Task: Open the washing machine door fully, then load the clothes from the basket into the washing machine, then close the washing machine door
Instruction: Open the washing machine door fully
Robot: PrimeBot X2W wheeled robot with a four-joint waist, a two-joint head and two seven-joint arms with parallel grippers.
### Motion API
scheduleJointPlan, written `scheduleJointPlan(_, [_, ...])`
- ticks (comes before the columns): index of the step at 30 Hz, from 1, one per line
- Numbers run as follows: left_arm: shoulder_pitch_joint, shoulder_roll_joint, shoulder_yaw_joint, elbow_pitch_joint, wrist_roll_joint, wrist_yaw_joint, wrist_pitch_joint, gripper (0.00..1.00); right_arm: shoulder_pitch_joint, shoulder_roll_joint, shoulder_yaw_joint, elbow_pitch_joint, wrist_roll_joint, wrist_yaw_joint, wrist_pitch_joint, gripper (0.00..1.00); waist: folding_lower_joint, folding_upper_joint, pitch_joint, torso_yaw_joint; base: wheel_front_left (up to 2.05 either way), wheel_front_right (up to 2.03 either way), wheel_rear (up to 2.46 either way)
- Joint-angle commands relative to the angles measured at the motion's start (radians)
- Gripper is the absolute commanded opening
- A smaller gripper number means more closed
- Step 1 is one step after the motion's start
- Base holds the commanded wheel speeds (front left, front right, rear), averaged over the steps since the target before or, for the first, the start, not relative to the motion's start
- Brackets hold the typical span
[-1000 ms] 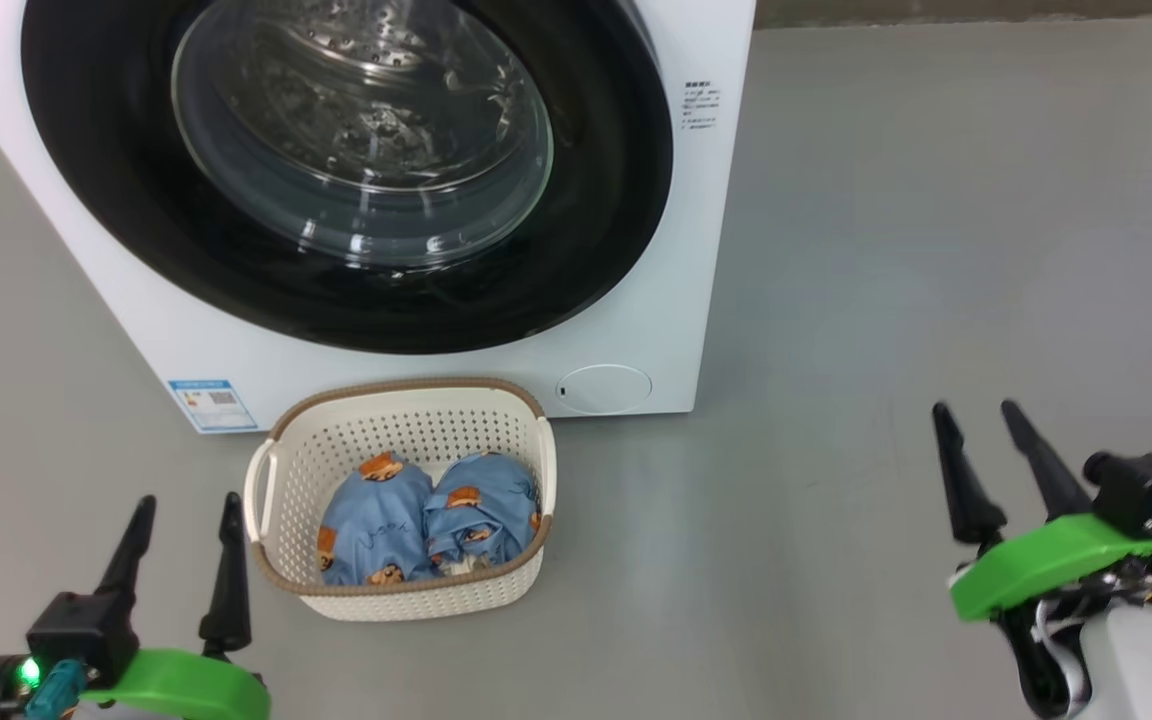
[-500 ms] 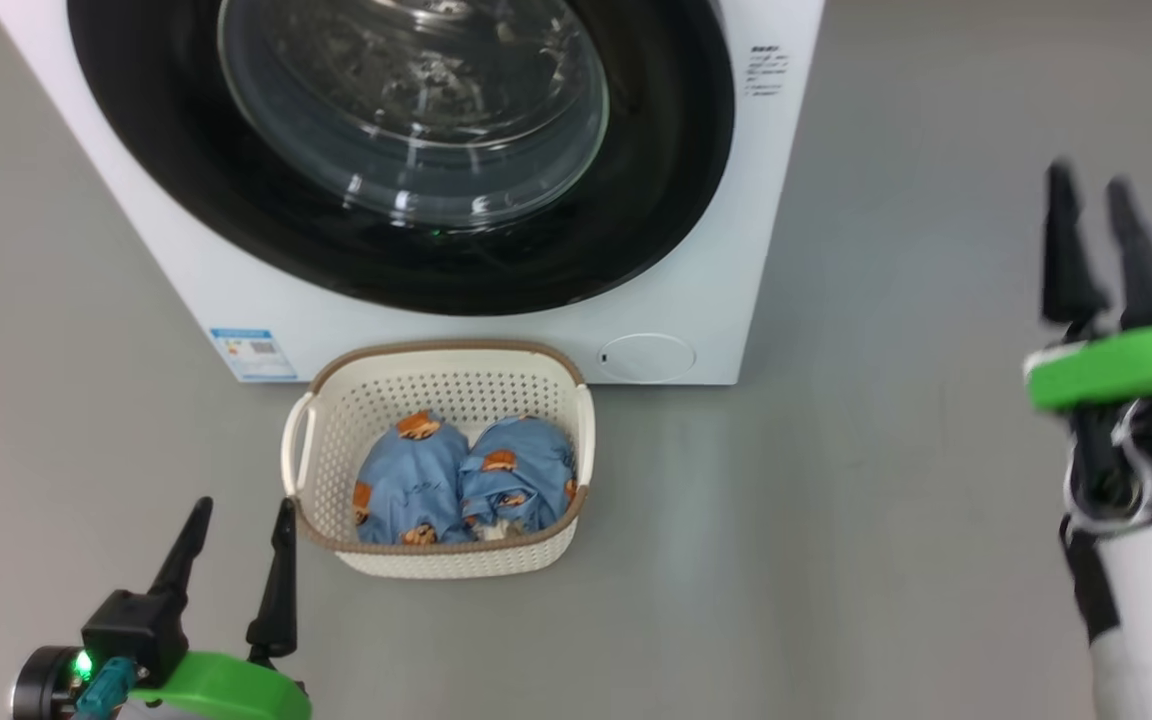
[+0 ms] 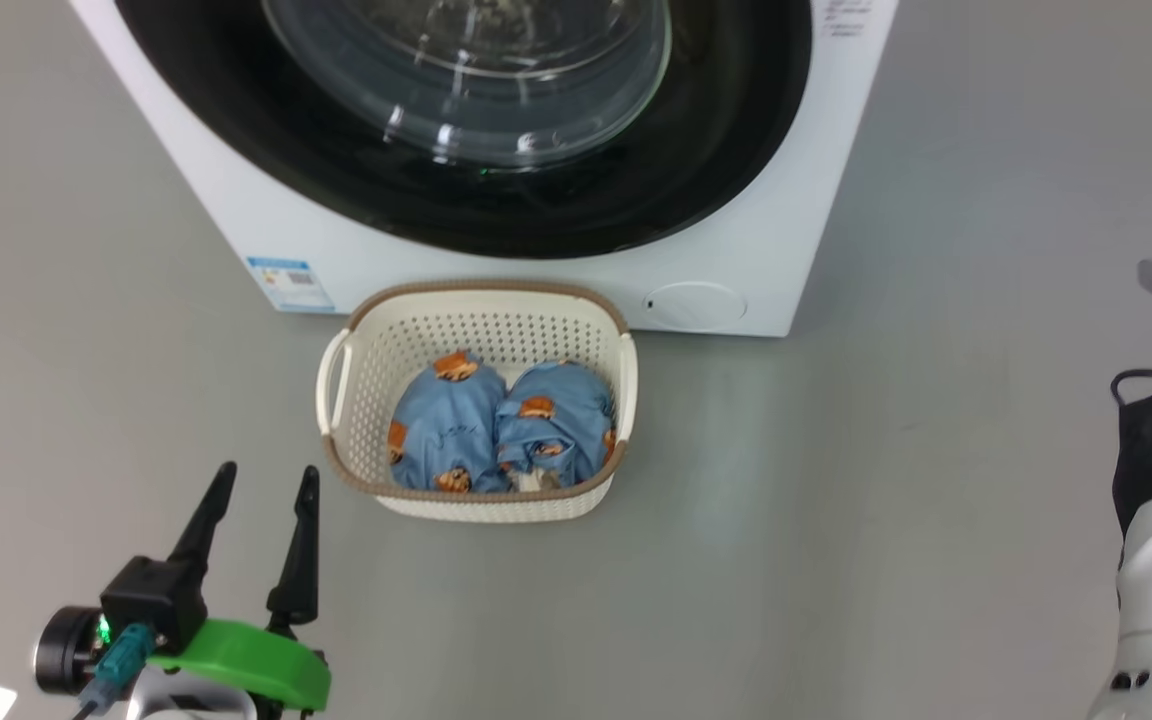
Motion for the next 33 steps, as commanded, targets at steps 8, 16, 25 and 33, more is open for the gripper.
scheduleJointPlan(8, [-0.067,0.007,0.009,-0.009,-0.004,-0.004,-0.010,1.00,-0.170,0.028,-0.155,0.148,0.153,0.002,0.072,0.00,0.0000,0.0000,0.067,0.053,0.00,0.00,0.00])
scheduleJointPlan(16, [-0.088,0.002,-0.007,-0.007,-0.019,-0.002,-0.010,1.00,-0.346,-0.004,-0.224,0.331,0.128,0.002,0.201,0.00,0.0000,0.0000,0.116,0.081,0.00,0.00,0.00])
scheduleJointPlan(25, [-0.111,0.001,-0.043,-0.007,-0.058,0.016,-0.010,1.00,-0.490,-0.027,-0.230,0.434,0.012,0.002,0.288,0.00,0.0000,0.0000,0.160,0.103,0.00,0.00,0.00])
scheduleJointPlan(33, [-0.135,0.000,-0.077,-0.017,-0.093,0.040,-0.010,1.00,-0.557,-0.026,-0.242,0.484,-0.063,0.002,0.357,0.00,0.0000,0.0000,0.189,0.116,0.00,0.00,0.00])
